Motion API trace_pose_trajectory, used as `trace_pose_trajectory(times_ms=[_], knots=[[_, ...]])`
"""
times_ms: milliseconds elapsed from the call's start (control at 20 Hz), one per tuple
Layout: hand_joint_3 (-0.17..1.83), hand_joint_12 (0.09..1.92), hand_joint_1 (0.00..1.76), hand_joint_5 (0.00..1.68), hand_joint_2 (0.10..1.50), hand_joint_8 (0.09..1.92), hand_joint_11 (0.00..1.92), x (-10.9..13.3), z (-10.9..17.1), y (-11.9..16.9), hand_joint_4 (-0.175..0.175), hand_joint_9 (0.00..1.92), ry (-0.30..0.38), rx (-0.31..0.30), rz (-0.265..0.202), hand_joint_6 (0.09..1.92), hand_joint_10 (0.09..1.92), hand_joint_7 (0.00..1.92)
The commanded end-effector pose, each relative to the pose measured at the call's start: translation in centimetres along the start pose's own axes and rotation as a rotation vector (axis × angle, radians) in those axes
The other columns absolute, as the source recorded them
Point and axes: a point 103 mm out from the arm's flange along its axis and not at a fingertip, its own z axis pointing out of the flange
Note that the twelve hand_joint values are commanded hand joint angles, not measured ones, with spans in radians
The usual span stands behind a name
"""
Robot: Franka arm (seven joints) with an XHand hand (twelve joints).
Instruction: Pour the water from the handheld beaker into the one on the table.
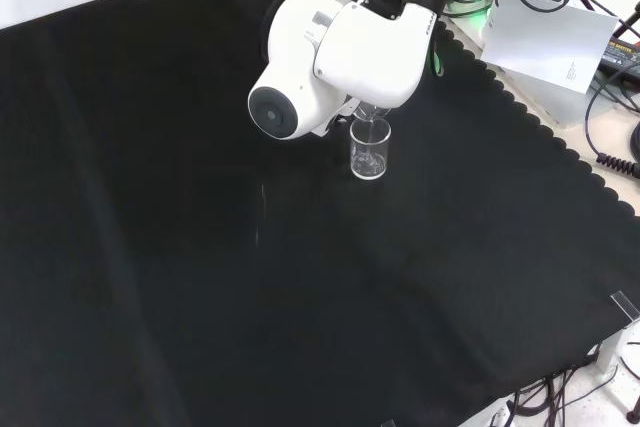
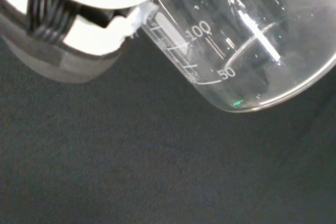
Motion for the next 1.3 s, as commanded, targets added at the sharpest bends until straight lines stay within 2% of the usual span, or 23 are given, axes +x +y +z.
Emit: trace_pose_trajectory(times_ms=[50,650,900,1300], knots=[[0.73,0.54,1.32,1.31,0.6,0.58,1.52,0.11,-0.31,-0.18,-0.175,1.86,-0.007,0.003,0.005,0.6,0.11,1.37],[0.72,0.53,1.32,1.31,0.6,0.58,1.52,0.15,-0.83,-0.16,-0.175,1.86,-0.02,0.057,0.021,0.59,0.11,1.37],[0.72,0.53,1.32,1.32,0.6,0.58,1.52,0.16,-0.85,-0.14,-0.175,1.86,-0.031,0.062,0.024,0.59,0.11,1.37],[0.72,0.53,1.32,1.32,0.6,0.57,1.52,0.43,-1.03,-0.35,-0.175,1.86,-0.048,0.086,0.055,0.58,0.11,1.37]])
